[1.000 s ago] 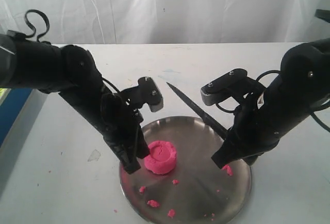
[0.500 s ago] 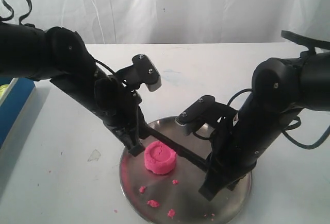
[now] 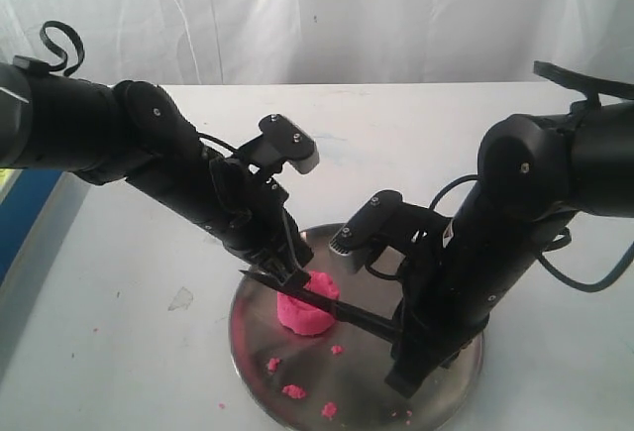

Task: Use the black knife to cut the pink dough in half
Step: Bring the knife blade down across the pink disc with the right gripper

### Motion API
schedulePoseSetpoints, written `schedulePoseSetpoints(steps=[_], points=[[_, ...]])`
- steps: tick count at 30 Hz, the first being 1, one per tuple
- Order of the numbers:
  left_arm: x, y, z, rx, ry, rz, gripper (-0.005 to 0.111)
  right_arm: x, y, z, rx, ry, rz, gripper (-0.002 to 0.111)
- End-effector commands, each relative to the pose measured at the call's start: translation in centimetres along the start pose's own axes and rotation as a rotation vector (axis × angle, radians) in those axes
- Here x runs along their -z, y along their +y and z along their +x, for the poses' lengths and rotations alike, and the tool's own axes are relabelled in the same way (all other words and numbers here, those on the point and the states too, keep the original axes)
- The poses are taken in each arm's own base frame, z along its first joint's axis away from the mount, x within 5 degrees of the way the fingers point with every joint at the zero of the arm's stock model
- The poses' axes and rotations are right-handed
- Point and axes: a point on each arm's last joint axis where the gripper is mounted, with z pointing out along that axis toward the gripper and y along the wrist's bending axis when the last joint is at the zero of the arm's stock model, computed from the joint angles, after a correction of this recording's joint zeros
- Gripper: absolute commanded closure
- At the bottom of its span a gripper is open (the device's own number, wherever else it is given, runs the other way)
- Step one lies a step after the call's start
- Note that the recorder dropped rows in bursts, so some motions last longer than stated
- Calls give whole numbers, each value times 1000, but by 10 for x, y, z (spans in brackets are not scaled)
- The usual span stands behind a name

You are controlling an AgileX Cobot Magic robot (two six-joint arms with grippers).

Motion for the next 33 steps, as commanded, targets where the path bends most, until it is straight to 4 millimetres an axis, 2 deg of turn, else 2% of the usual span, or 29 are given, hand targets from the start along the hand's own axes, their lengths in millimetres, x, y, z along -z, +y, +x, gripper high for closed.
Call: schedulePoseSetpoints(steps=[1,8,11,14,19,22,25,33], points=[[4,-2,-2,20,-17,7,107,1,-3,-3,-18,-26,37,108],[31,-9,-12,-42,-63,-16,107,1,-4,-5,-92,-41,48,108],[38,-12,-8,-130,-6,-12,107,1,-3,-4,-131,-32,38,108],[37,-12,-3,-172,41,-3,107,1,-3,-4,-140,-34,30,108],[26,-7,-3,-125,21,-14,107,-1,-2,-2,-116,-31,28,108],[16,-6,-4,-39,-15,4,107,-4,-2,0,-73,-36,36,108],[9,-4,-2,-60,-6,3,107,-5,-3,0,-72,-50,49,108],[8,-2,-2,-64,-10,-4,107,-14,-3,5,-74,-27,46,108]])
